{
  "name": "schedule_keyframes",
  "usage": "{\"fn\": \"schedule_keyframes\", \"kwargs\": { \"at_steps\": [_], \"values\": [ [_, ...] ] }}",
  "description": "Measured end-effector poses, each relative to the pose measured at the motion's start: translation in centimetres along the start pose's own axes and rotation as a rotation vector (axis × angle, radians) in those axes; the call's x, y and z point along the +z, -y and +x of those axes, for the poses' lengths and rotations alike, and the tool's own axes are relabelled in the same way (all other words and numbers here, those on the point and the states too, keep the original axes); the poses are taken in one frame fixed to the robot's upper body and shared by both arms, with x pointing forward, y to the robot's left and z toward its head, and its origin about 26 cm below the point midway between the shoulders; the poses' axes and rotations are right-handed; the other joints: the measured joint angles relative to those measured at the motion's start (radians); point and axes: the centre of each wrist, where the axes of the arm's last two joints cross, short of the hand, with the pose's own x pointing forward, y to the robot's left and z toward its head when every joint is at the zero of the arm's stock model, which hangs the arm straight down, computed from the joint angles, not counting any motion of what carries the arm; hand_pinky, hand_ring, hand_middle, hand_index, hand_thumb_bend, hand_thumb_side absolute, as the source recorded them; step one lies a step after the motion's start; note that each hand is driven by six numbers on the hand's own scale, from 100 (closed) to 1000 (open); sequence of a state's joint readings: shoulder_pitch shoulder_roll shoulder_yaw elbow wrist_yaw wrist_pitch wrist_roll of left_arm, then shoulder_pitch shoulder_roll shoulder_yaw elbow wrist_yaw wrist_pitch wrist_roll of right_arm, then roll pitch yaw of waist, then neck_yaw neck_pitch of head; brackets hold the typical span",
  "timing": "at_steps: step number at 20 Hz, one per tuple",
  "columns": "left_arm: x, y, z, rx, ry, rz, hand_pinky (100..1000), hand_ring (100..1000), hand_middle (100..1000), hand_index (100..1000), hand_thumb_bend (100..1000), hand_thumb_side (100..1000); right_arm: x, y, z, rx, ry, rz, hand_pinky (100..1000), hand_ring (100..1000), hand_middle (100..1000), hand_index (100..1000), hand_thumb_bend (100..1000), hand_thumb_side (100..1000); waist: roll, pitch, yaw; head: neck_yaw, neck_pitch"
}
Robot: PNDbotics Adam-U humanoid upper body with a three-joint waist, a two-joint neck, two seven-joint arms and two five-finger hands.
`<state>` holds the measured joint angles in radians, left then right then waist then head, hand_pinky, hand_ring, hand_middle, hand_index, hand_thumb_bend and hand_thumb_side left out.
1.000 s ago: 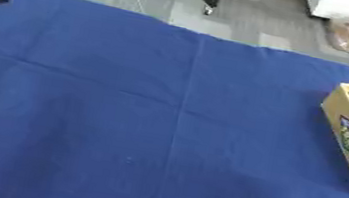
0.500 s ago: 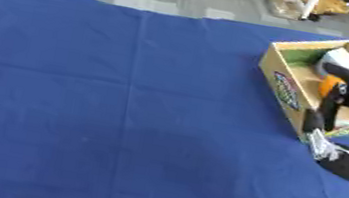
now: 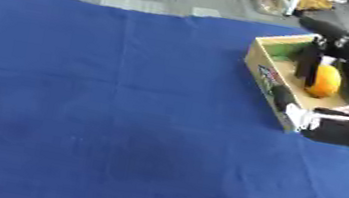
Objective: Pick up the objects with one hand, pass them to the other hand, and then place them into the box on the other side of the table.
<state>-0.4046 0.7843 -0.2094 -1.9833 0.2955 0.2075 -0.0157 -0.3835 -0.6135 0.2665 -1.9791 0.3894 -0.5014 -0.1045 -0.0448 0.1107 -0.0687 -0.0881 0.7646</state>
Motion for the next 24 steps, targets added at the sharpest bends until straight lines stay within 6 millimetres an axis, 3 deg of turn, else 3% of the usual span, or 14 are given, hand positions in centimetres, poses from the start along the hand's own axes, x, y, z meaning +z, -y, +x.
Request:
{"fn": "schedule_keyframes", "kwargs": {
  "at_steps": [9,24],
  "values": [
    [-2.0,4.3,0.8,0.112,0.078,-0.302,696,561,498,638,299,348,-3.1,-1.1,0.9,0.015,0.102,0.118,232,215,281,914,395,398,0.0,0.0,0.005,0.016,0.0],
    [-3.3,7.1,2.2,0.117,0.092,-0.512,695,568,507,645,258,391,-5.1,-4.0,2.5,-0.145,0.08,0.199,124,130,169,901,414,428,0.0,0.001,0.021,0.032,0.0]
  ]
}}
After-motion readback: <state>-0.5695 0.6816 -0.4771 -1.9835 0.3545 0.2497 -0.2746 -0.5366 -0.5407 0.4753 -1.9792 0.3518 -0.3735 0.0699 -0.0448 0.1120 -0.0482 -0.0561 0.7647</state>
